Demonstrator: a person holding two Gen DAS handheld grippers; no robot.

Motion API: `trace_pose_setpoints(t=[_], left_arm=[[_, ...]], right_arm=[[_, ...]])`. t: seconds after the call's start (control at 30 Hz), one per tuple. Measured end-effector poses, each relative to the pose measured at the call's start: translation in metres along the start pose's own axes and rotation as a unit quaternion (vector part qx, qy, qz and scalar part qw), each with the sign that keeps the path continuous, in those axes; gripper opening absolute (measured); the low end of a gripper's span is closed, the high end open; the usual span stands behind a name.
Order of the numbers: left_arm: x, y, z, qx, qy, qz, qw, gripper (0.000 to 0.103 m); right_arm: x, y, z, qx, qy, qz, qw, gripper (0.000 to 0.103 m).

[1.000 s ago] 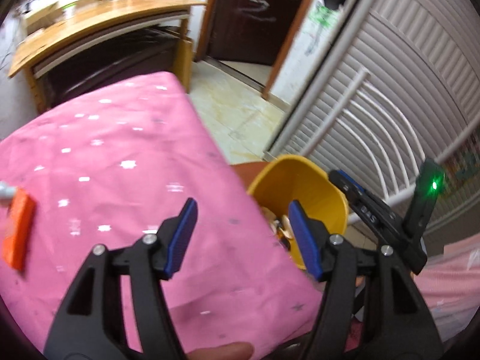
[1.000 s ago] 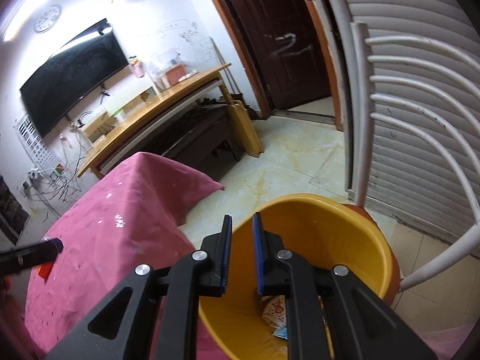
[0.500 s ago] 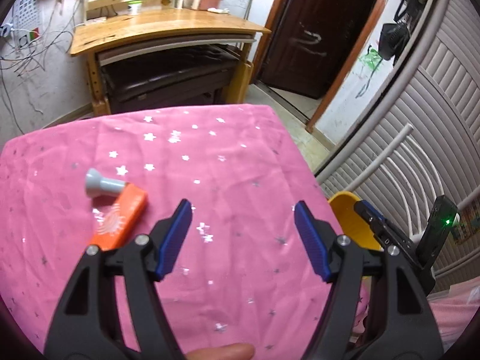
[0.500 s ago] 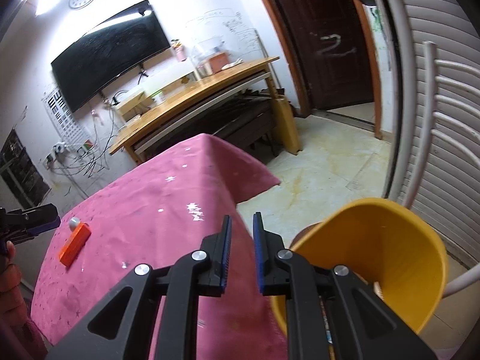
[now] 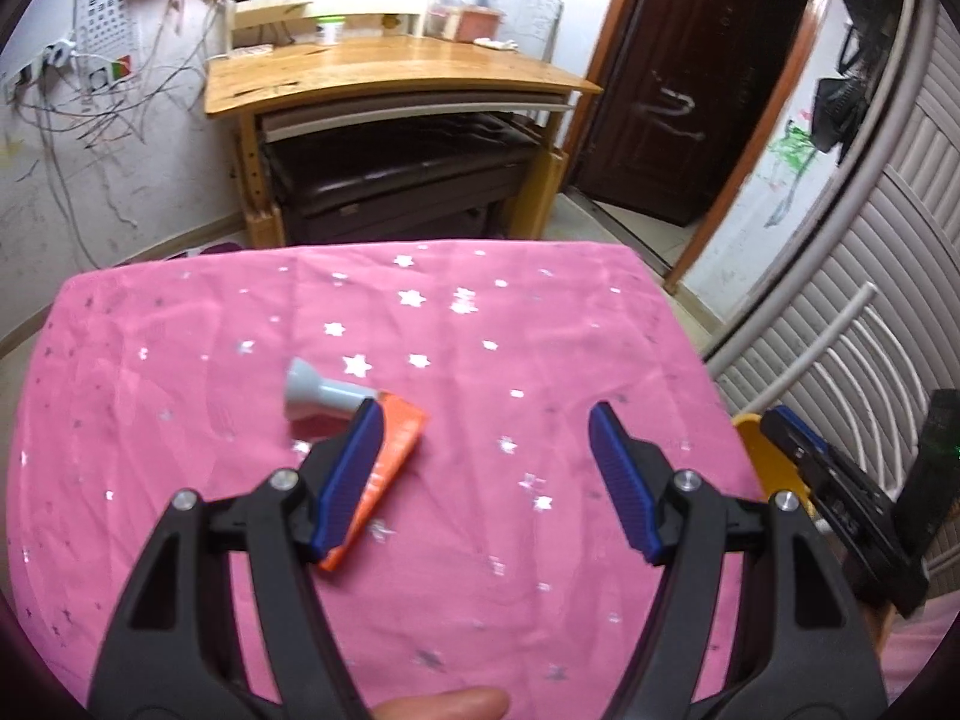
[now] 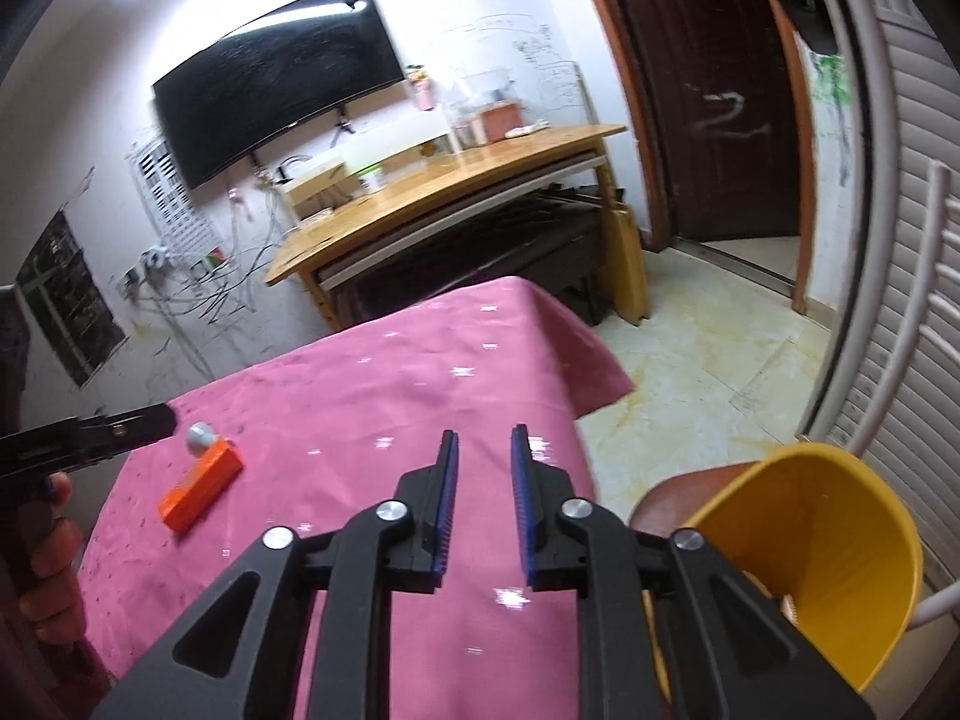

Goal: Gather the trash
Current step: 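Move both open tools back over the funnel and orange box, then grasp the grey plastic funnel with the left tool while the right tool grasps the orange box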

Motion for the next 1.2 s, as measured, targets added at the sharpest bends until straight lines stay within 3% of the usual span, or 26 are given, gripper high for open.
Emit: trace_pose_setpoints(t=[0.07,0.13,0.2,0.37,0.67,0.97,1.2], left_arm=[[0.013,-0.002,-0.004,0.000,-0.016,0.008,0.9998,0.067],[0.025,-0.002,-0.010,0.005,-0.023,0.016,0.9996,0.067],[0.035,-0.003,-0.015,0.010,-0.031,0.024,0.9992,0.067],[0.062,-0.005,-0.027,0.021,-0.042,0.048,0.9977,0.067],[0.096,-0.014,-0.051,0.061,-0.026,0.091,0.9936,0.067],[0.101,-0.012,-0.065,0.085,-0.026,0.100,0.9911,0.067],[0.085,-0.009,-0.063,0.095,0.001,0.082,0.9921,0.046]], right_arm=[[0.020,0.000,-0.005,0.005,-0.011,0.012,1.000,0.036],[0.037,0.001,-0.009,0.009,-0.022,0.026,0.999,0.062],[0.053,0.002,-0.012,0.014,-0.031,0.039,0.999,0.068],[0.099,0.010,-0.025,0.036,-0.054,0.077,0.995,0.074],[0.172,0.027,-0.043,0.070,-0.092,0.141,0.983,0.080],[0.190,0.036,-0.050,0.083,-0.101,0.153,0.979,0.081],[0.183,0.038,-0.052,0.088,-0.101,0.147,0.980,0.083]])
Point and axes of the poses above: each gripper's, at about its wrist camera, not at the fingertips, and z roughly against the way its jaws point, x to its left, y to its underside, the point moved 8 cm from there along -z, roughly the way its jaws point, and after that the axes turned 6 degrees about x, right-handed, at the moved point
